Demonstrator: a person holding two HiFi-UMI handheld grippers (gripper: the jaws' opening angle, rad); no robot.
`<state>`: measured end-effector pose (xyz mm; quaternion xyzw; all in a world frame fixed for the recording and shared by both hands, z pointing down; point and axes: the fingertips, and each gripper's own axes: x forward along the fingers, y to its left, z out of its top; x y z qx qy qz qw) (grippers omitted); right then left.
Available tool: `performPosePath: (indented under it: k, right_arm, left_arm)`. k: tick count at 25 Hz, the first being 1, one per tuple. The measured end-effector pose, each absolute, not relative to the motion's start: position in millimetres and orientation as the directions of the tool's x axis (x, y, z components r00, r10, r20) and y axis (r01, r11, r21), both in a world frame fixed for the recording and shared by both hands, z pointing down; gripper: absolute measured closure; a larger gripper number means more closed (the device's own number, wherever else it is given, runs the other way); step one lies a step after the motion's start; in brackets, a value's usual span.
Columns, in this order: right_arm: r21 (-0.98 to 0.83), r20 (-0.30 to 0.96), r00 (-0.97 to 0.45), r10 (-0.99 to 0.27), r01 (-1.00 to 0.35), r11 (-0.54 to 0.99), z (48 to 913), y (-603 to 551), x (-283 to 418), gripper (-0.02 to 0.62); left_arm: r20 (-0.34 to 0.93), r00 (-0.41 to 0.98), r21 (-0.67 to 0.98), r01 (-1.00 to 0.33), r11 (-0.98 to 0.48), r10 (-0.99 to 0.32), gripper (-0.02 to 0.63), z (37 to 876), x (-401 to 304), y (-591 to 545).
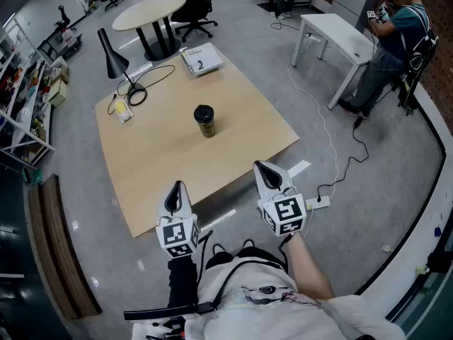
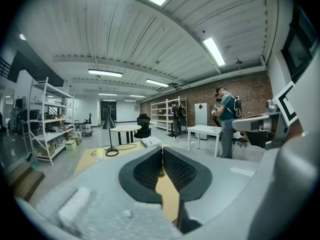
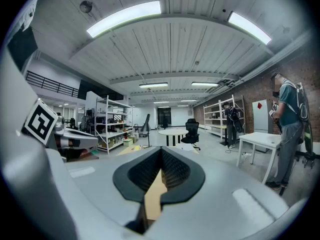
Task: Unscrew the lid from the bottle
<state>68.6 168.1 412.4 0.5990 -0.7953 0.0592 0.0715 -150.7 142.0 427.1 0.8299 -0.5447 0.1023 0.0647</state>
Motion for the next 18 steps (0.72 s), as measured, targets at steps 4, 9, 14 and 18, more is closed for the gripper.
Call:
performPosePath:
  k: [4, 9, 14, 18]
  right_arm:
    - [0.003, 0.181, -0.285, -0.941, -0.957, 0.29, 411.7, 166.6, 75.3, 0.595]
    - [-0.003, 0.166, -0.305, -0.938, -0.951, 0.309, 409.4, 171.7, 78.5, 0.595]
    - [-0.034, 0.136, -0.341, -0.93, -0.94, 0.34, 408.4, 175.2, 83.2, 0.594]
    - [-0.051, 0.13, -0.366, -0.921, -0.931, 0.362, 413.6, 171.8, 82.3, 0.594]
  left_arm:
    - [0.239, 0.372, -0.006, -0.923, -0.384, -0.897, 0.595, 428.6, -141.9, 145.1]
    - [0.248, 0.369, -0.005, -0.924, -0.382, -0.896, 0.595, 432.1, -136.8, 154.1]
    - [0.264, 0.435, 0.009, -0.894, -0.449, -0.861, 0.519, 442.0, -116.6, 157.2]
    - [0.277, 0.527, 0.033, -0.841, -0.54, -0.804, 0.383, 462.1, -98.6, 151.9]
